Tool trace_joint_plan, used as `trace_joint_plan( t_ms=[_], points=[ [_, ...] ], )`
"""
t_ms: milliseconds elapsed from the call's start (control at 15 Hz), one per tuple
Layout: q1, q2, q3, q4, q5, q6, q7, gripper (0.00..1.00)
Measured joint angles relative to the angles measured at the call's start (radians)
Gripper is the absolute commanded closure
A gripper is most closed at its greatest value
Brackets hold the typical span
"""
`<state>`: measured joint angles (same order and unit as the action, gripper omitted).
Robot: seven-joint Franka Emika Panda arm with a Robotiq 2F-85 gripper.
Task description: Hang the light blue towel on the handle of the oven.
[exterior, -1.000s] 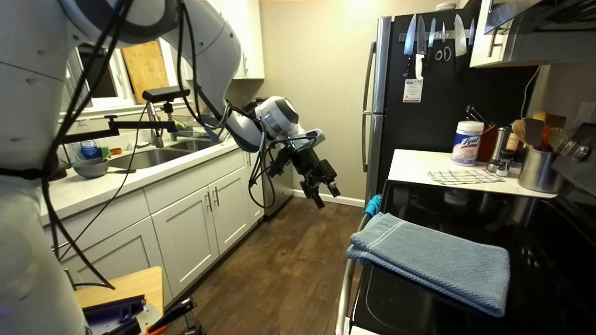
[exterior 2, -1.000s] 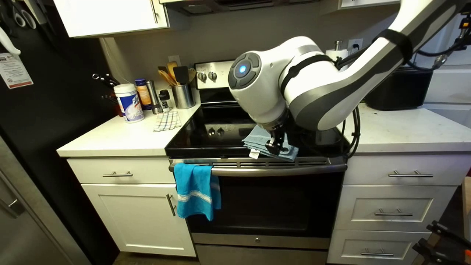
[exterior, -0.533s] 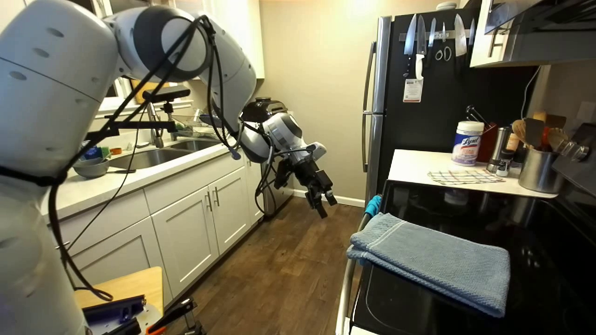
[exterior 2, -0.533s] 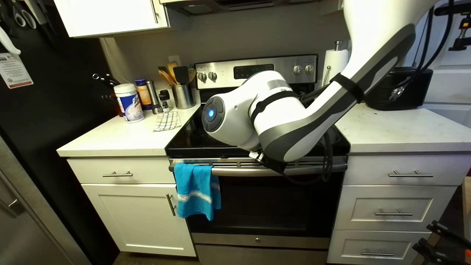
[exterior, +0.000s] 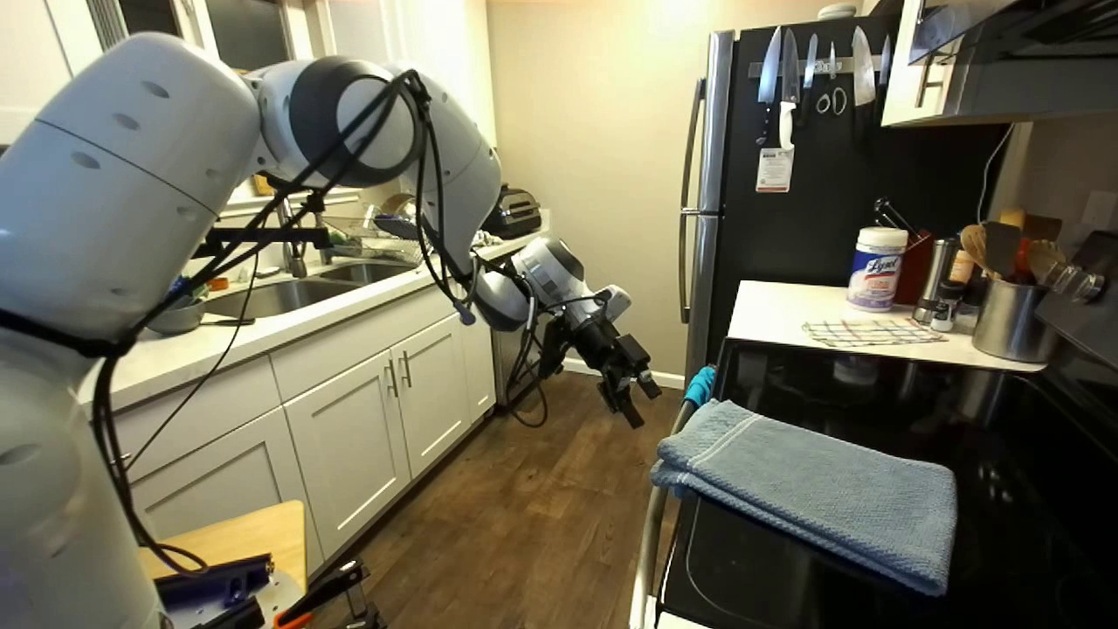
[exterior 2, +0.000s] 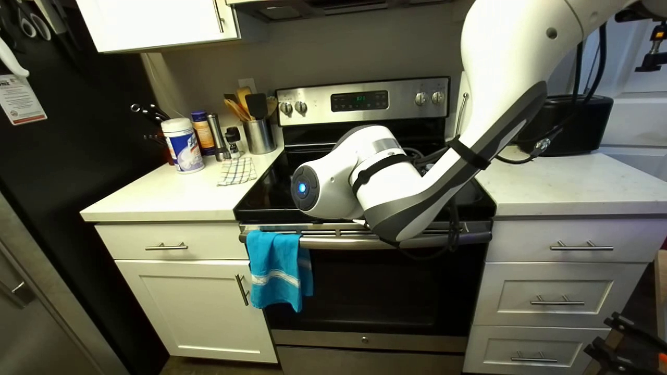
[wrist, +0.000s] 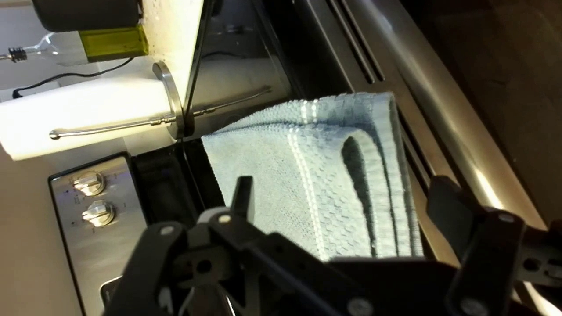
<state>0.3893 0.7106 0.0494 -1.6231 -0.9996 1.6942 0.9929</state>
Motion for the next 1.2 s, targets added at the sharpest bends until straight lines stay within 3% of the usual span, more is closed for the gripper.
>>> trace_joint_plan(
  t_ms=[600, 1200],
  points=[
    [-0.007, 0.055, -0.003, -0.001, -0.222, 0.009, -0.006, 0.00],
    [-0.042, 0.092, -0.002, 0.000, -0.303, 0.039, -0.006, 0.00]
  ],
)
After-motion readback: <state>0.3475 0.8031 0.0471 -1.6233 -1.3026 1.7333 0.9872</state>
